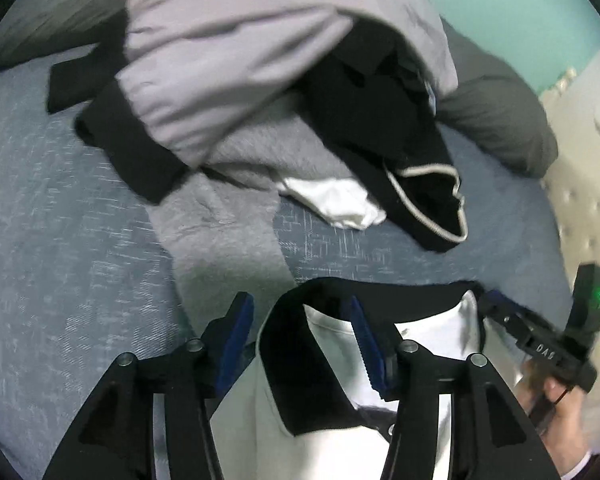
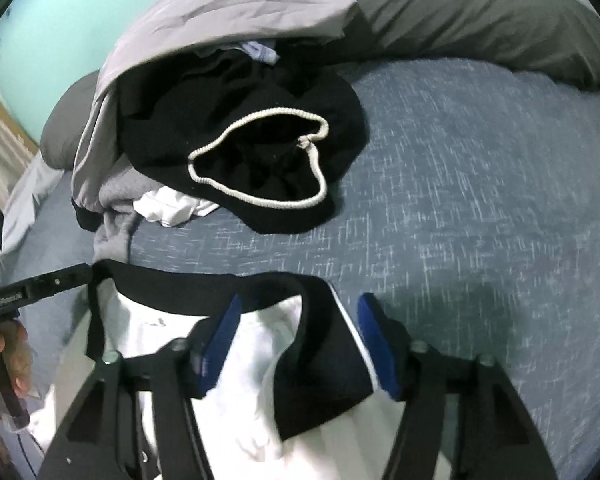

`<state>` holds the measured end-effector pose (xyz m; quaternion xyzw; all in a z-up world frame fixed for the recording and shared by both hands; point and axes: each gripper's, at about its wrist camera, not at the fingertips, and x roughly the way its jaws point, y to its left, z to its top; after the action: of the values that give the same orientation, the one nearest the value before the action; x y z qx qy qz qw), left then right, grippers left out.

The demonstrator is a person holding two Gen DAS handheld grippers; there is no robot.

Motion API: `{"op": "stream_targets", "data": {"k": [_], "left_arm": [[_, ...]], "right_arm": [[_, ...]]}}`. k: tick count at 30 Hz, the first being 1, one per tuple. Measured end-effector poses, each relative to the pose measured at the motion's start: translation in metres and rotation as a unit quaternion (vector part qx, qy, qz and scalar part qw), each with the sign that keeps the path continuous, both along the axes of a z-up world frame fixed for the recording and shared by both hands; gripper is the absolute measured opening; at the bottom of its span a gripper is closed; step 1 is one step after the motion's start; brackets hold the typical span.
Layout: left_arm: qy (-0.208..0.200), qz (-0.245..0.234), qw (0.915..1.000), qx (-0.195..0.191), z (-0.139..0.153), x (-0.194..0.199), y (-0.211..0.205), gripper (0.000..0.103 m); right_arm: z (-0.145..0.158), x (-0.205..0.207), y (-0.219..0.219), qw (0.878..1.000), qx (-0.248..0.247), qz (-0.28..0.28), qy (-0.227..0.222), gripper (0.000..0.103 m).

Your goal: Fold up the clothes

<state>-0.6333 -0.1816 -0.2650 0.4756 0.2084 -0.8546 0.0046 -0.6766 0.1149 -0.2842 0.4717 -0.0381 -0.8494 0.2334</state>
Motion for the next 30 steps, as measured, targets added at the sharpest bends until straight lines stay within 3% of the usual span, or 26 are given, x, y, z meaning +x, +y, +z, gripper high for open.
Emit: {"op": "stream_targets", "data": {"k": [6,11,17,24,30], "left_arm": [[0.011,0.005,0.9998,-0.015,0.016,0.041,-0.019,0.058],[0.003,-0.001,0.9999,-0.015,0.008,0.112,-0.037,0.058],[-0.021,0.018,0.9996,-0.004,-0.006,0.186,-0.057,0.058],[-0.031,0.031,0.999,0.0,-0.011,0.244,-0.065,0.058],[-0.024,0.055,0.9981,0.013,-0.011,0.285,-0.066,0.058]], "right_arm": [[0.027,0.022,0.019,0.999,-0.024,-0.013,0.025,0.062],[0.036,0.061,0.052,0.999,-0.034,-0.016,0.028,0.062],[0.032,0.111,0.119,0.998,-0.029,-0.046,0.015,0.062],[0.031,0.16,0.212,0.992,-0.042,-0.122,-0.006,0.062],[0.022,0.196,0.26,0.984,-0.069,-0.163,-0.026,0.062]]}}
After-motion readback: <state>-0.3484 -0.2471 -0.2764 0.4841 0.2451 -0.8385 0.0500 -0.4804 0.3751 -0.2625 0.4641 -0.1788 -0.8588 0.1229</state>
